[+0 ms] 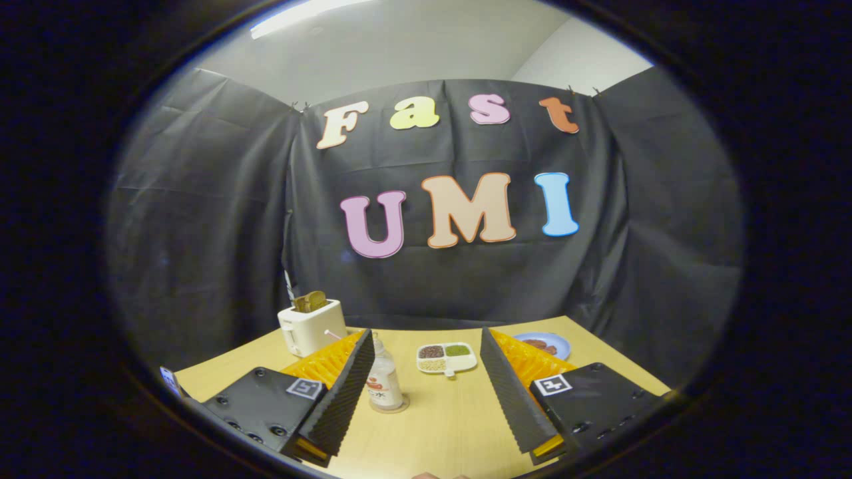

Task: Take the bottle from table, then pour the juice into the cup, finally place the bottle on the coaster

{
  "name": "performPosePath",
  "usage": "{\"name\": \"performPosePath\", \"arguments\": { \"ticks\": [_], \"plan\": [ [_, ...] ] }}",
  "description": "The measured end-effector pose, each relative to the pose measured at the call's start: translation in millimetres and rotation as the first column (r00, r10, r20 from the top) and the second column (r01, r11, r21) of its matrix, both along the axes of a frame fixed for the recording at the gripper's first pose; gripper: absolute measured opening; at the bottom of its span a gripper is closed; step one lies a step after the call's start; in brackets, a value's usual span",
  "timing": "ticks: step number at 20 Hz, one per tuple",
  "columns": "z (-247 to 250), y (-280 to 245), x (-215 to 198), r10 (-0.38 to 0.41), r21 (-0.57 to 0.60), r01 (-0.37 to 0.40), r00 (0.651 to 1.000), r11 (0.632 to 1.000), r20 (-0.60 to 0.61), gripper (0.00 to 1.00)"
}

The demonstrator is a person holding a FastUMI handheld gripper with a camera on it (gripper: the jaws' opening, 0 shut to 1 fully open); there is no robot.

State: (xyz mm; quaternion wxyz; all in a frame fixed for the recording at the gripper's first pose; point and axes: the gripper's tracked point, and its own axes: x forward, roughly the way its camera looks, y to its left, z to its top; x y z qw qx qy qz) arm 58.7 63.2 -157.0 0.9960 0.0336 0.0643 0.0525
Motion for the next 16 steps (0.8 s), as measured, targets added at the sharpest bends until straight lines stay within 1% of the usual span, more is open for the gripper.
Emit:
{"name": "performPosePath", "arguments": {
  "ticks": [2,9,16],
  "plan": [
    [12.4,-11.8,-6.4,-0.026,-0.006,0.026,1.000,1.000,0.016,0.98],
    [42.4,-37.2,-28.5,-0.073,-0.010,0.074,0.995,0.997,0.061,0.98],
    [76.0,-57.4,-35.0,-0.120,-0.094,0.129,0.988,0.987,0.101,0.98]
  ]
}}
